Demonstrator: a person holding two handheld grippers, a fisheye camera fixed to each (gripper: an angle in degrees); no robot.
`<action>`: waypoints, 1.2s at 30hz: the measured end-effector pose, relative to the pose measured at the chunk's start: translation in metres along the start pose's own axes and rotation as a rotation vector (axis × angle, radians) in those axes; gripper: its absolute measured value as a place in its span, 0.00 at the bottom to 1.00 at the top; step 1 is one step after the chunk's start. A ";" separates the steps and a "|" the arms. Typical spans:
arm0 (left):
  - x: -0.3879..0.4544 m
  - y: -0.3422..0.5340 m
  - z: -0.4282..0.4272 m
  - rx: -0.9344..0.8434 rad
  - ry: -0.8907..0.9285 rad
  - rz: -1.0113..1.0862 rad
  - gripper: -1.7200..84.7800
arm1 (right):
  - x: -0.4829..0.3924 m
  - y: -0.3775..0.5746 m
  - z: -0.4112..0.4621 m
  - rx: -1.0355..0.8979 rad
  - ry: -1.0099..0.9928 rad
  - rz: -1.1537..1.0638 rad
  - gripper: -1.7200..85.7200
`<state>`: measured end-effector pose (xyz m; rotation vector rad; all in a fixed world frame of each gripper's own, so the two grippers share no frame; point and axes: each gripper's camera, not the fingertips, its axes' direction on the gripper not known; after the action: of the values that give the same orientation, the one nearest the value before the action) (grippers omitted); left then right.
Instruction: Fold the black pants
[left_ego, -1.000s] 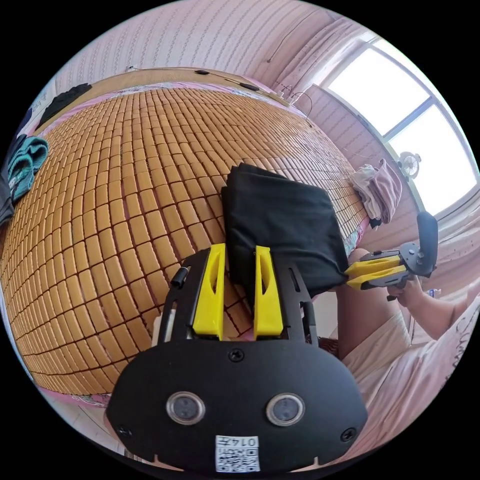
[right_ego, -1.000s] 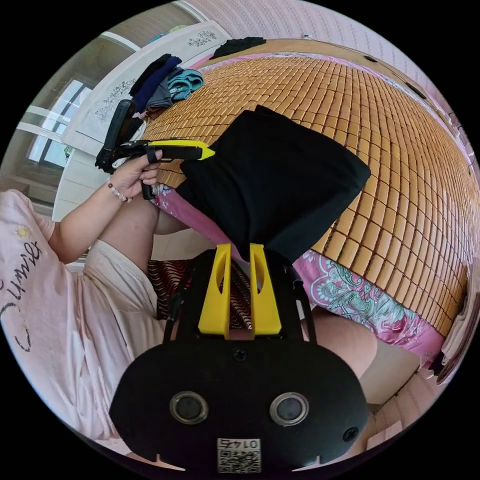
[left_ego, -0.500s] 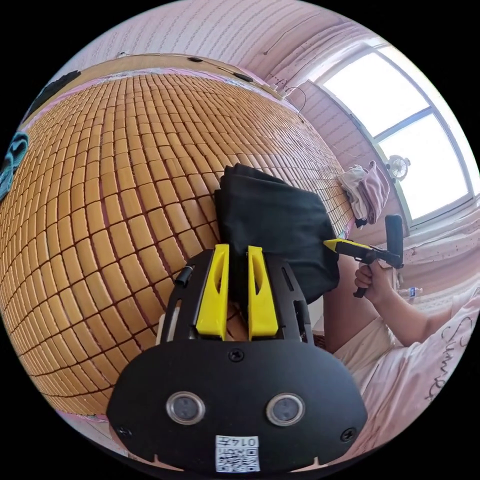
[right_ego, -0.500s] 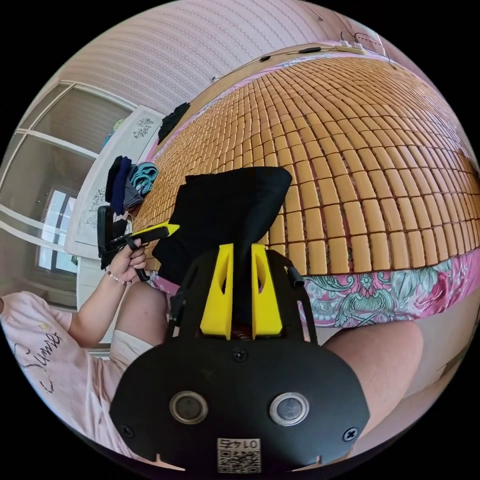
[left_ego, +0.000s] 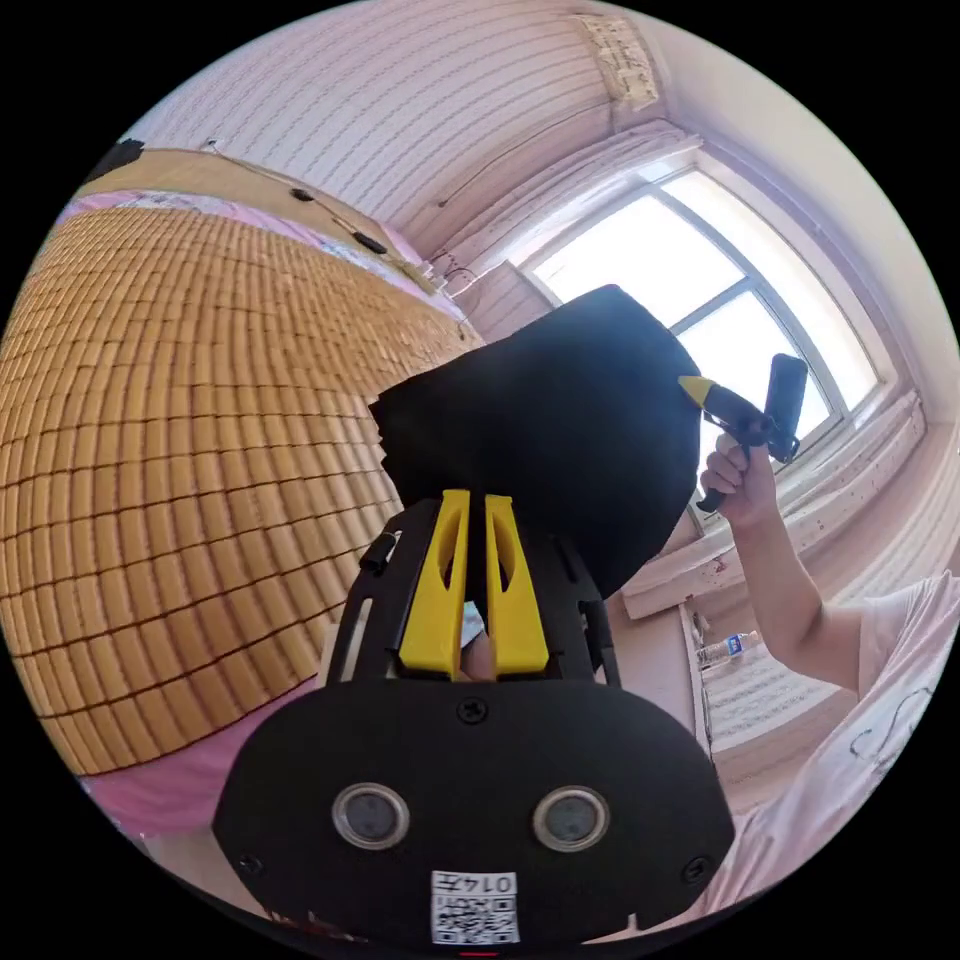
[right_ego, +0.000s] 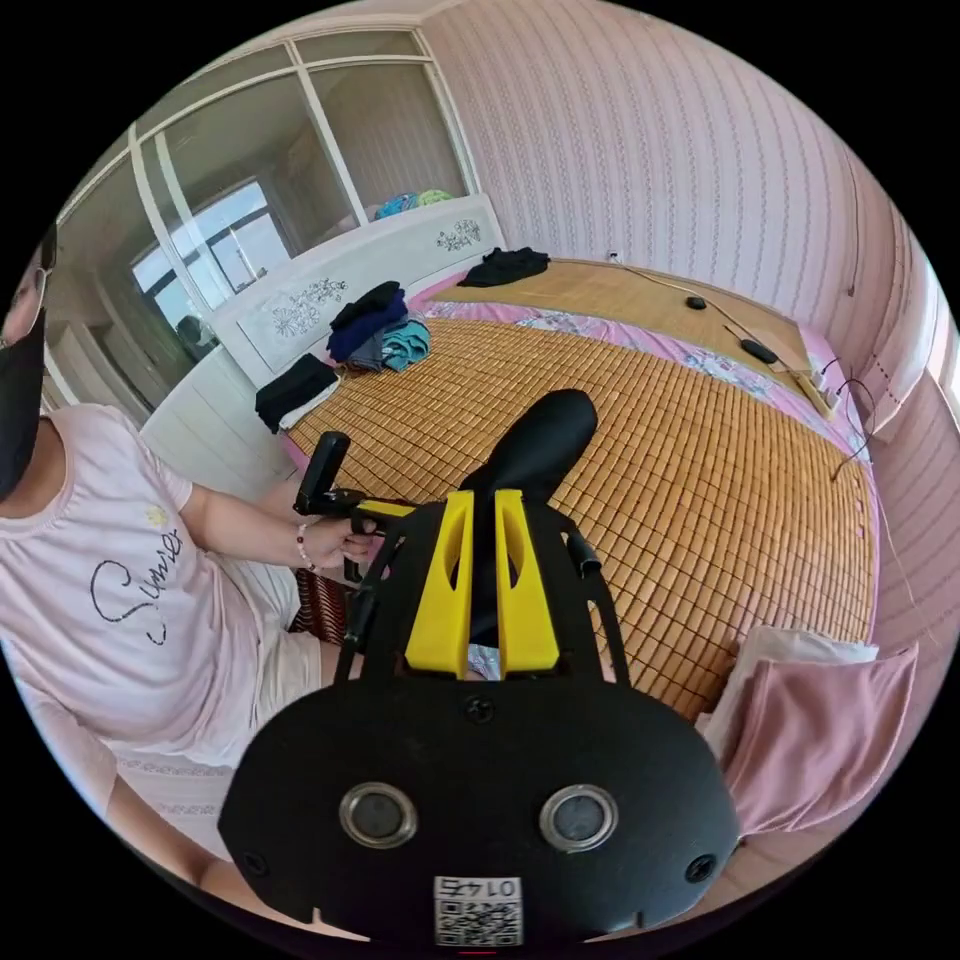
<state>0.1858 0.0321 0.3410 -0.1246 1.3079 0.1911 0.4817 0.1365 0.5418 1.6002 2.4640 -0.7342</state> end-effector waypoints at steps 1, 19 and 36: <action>0.026 -0.010 0.025 0.010 0.039 0.041 0.03 | 0.015 0.014 -0.040 -0.021 0.076 0.005 0.06; 0.203 -0.037 0.259 -0.314 -0.024 0.486 0.01 | 0.179 0.269 -0.168 -0.052 0.511 0.573 0.12; 0.156 0.110 -0.187 -0.167 -0.560 0.225 0.08 | -0.078 0.198 -0.115 -0.022 -0.108 0.535 0.11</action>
<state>0.0243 0.1129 0.1440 -0.0577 0.7439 0.4906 0.7099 0.1880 0.6035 2.0178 1.8286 -0.6760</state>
